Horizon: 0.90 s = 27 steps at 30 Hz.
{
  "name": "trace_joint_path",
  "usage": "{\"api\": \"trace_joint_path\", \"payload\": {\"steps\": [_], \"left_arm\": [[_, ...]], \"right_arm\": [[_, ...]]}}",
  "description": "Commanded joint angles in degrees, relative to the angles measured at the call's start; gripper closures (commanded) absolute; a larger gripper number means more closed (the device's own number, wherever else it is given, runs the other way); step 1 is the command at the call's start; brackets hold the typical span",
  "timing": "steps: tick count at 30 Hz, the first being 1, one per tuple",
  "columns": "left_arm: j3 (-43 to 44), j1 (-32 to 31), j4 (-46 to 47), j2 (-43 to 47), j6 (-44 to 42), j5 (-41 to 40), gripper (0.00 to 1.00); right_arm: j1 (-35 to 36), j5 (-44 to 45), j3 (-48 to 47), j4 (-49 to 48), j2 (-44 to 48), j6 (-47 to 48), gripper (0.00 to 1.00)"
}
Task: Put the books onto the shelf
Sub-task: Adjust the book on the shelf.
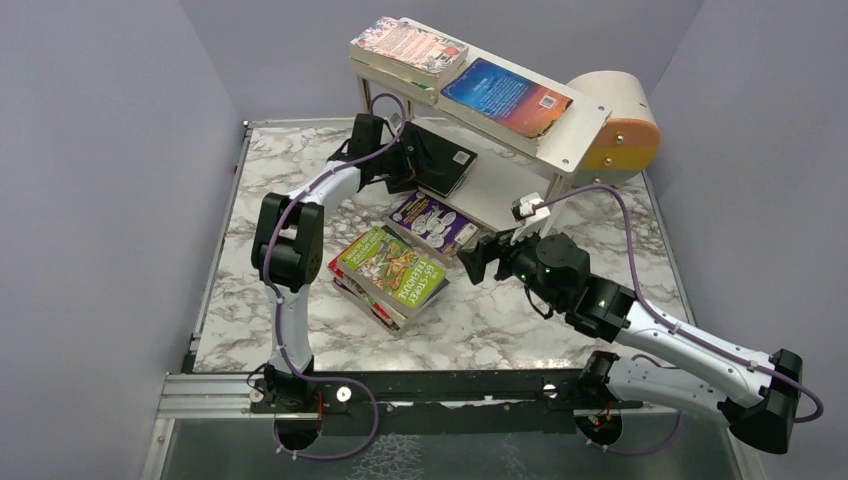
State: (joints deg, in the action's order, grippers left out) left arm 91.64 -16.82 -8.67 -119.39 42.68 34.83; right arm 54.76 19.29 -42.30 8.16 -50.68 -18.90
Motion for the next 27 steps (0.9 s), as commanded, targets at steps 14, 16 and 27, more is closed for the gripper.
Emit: {"api": "trace_joint_path", "payload": {"steps": [14, 16, 27], "left_arm": [[1.63, 1.61, 1.71, -0.62, 0.03, -1.29, 0.01], [1.63, 1.7, 1.89, -0.76, 0.12, -1.24, 0.01], [-0.73, 2.29, 0.85, 1.05, -1.14, -1.52, 0.01]], "right_arm": [[0.34, 1.65, 0.13, 0.55, 0.63, -0.58, 0.0], [0.3, 1.55, 0.12, 0.54, 0.43, -0.45, 0.0], [0.34, 1.61, -0.12, 0.45, 0.13, -0.35, 0.0]]}}
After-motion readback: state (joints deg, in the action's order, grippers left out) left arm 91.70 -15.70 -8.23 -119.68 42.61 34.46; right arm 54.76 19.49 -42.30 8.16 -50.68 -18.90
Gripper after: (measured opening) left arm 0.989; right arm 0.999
